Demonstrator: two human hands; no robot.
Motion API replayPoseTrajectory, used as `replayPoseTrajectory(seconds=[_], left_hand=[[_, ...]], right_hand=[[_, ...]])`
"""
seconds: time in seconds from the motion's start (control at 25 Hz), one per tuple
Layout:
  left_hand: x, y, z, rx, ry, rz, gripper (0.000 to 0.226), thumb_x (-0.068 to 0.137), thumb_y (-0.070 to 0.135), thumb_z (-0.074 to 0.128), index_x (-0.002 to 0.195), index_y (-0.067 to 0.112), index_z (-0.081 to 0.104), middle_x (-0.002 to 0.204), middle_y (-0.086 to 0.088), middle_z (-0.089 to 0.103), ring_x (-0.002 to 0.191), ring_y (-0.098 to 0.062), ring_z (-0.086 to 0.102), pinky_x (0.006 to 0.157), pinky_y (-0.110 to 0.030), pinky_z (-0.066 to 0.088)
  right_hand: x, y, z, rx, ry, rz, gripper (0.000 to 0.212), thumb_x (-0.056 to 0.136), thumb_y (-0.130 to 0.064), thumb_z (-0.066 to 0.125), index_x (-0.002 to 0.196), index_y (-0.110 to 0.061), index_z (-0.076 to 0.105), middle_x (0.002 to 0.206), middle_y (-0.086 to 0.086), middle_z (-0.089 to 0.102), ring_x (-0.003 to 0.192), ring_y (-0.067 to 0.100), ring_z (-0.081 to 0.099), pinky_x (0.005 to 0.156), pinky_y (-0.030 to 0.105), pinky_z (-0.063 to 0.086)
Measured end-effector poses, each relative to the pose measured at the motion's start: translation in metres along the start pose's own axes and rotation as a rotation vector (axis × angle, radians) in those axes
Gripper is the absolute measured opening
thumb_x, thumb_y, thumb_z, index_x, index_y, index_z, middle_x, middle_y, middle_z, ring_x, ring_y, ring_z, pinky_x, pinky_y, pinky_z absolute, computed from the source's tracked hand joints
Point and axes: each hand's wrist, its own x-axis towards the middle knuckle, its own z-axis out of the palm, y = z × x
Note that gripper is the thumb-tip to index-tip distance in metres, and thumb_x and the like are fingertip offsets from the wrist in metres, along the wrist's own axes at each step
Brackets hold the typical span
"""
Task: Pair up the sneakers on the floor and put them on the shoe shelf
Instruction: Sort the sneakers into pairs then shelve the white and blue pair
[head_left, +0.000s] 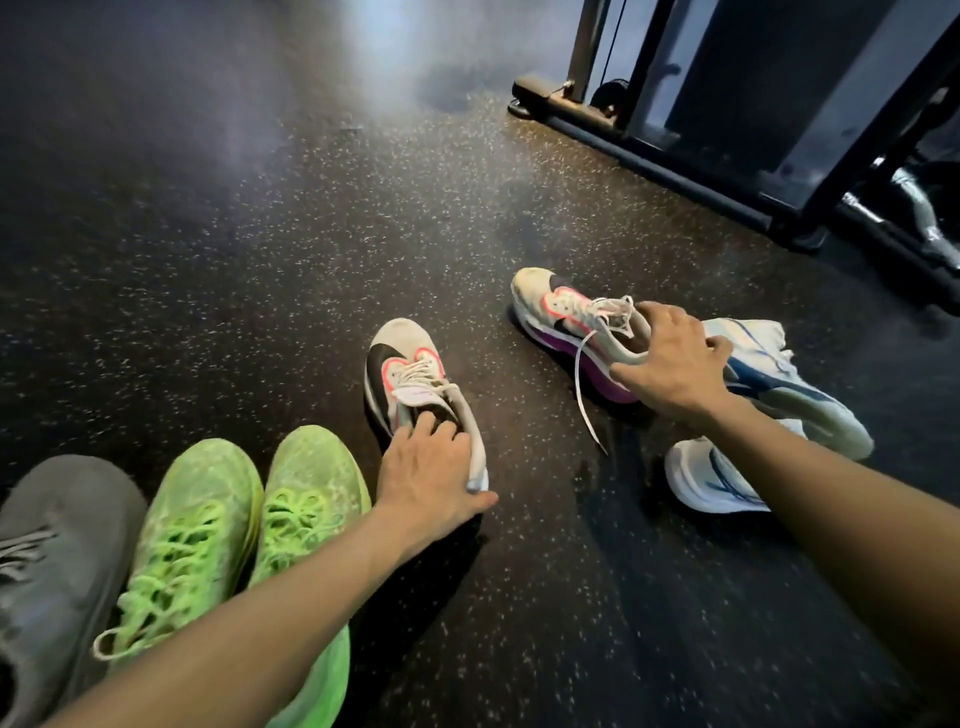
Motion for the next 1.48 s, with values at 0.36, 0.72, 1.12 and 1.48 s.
replayPoseTrajectory(seconds=[0.36,0.72,1.12,1.48], left_hand=[[0.004,0.011,0.001,-0.174,-0.072,-0.111,0.026,0.085,0.055,0.057,0.091,0.03,0.053,0.099,0.01,0.062,0.097,-0.018,0.059,0.082,-0.038,0.036],[-0.039,0.009,-0.003,-0.161,-0.074,-0.032,0.022,0.087,0.048,0.06,0.088,0.027,0.052,0.1,0.006,0.063,0.095,-0.022,0.059,0.075,-0.034,0.032],[-0.111,0.024,-0.007,-0.166,-0.09,0.022,0.026,0.086,0.046,0.06,0.089,0.021,0.055,0.097,0.001,0.064,0.092,-0.025,0.06,0.075,-0.033,0.036],[-0.155,0.044,0.003,-0.1,-0.097,0.055,0.03,0.09,0.049,0.056,0.099,0.02,0.055,0.103,0.001,0.062,0.096,-0.024,0.059,0.082,-0.036,0.039]], right_hand=[[0.035,0.036,0.042,-0.386,-0.104,-0.157,0.037,0.083,-0.017,0.062,0.119,-0.022,0.054,0.131,0.006,0.052,0.134,0.024,0.036,0.104,0.057,0.024],[-0.022,0.009,0.038,-0.319,-0.094,-0.346,0.017,0.079,-0.027,0.068,0.084,-0.022,0.052,0.092,0.0,0.063,0.105,0.022,0.054,0.087,0.043,0.027],[-0.134,-0.022,0.038,-0.182,-0.204,-0.461,0.02,0.081,-0.033,0.066,0.086,-0.021,0.051,0.088,0.0,0.058,0.097,0.022,0.053,0.088,0.044,0.028],[-0.204,-0.038,0.049,-0.047,-0.241,-0.489,0.021,0.083,-0.039,0.062,0.09,-0.021,0.056,0.09,-0.002,0.062,0.095,0.02,0.053,0.091,0.044,0.028]])
